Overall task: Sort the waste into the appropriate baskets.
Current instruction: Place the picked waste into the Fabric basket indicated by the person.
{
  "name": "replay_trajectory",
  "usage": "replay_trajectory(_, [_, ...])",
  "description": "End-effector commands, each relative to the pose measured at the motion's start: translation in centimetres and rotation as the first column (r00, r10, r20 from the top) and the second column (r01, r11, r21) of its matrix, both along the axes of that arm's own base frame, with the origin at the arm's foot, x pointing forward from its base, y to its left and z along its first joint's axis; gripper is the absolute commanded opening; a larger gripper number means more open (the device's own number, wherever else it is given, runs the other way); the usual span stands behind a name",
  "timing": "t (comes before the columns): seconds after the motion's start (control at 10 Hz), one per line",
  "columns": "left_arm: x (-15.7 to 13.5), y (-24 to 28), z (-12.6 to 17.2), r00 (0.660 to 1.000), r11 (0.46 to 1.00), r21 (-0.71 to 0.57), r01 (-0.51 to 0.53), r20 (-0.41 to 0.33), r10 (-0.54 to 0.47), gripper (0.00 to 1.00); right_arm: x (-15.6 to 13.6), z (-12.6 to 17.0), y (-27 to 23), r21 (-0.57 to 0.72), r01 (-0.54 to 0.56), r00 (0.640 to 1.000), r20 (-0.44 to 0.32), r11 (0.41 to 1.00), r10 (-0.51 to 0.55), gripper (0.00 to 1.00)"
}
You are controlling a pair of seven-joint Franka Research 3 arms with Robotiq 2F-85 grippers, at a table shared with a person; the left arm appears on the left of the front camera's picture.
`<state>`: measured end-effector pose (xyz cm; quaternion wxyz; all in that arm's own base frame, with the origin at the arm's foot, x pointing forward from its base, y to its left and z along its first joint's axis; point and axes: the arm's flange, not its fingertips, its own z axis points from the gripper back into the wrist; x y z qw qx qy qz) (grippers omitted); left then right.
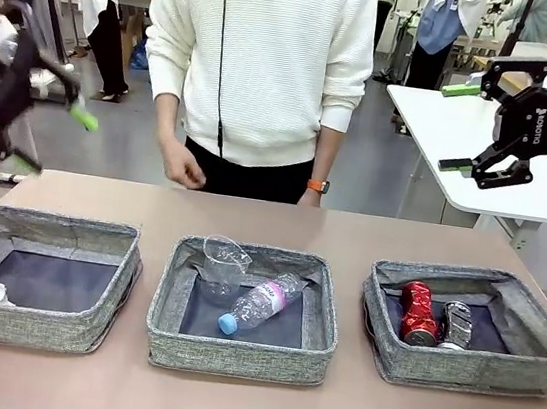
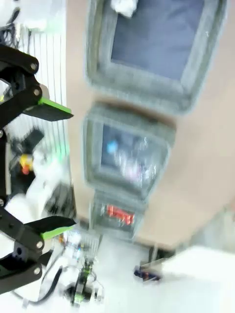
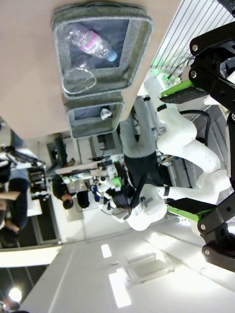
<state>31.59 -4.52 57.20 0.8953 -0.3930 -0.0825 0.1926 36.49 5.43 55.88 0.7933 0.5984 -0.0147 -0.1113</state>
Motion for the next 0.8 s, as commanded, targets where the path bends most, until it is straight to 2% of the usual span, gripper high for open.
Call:
replay_trajectory(0.0, [1.0, 2.1, -0.3, 0.994, 0.957, -0.291, -0.011, 0.100, 0.042, 1.00, 0.1, 0.3, 0.3, 0.033, 0.009, 1.000, -0.005, 0.999, -0.009, 1.00])
replay_trajectory(0.1, [0.9, 2.8, -0.2, 0.994, 0.969, -0.248, 0.016, 0.105, 0.010, 1.00, 0.1, 0.3, 0.3, 0.033, 0.009, 1.000, -0.005, 0.999, -0.009, 1.00])
replay_trajectory(0.3, [0.8, 3.4, -0.6, 0.992, 0.967, -0.254, -0.014, 0.120, 0.045, 1.00, 0.1, 0.3, 0.3, 0.033, 0.009, 1.000, -0.005, 0.999, -0.009, 1.00])
replay_trajectory(0.4, [0.4, 3.8, -1.3, 0.982, 0.960, -0.278, 0.034, 0.189, 0.020, 1.00, 0.1, 0.3, 0.3, 0.033, 0.009, 1.000, -0.005, 0.999, -0.009, 1.00])
replay_trajectory(0.5, [0.8, 3.9, 0.4, 0.993, 0.964, -0.266, -0.026, 0.101, 0.055, 1.00, 0.1, 0.3, 0.3, 0.033, 0.009, 1.000, -0.005, 0.999, -0.009, 1.00])
replay_trajectory(0.7, [0.8, 3.9, 0.4, 0.993, 0.964, -0.266, -0.026, 0.101, 0.055, 1.00, 0.1, 0.3, 0.3, 0.033, 0.009, 1.000, -0.005, 0.999, -0.009, 1.00])
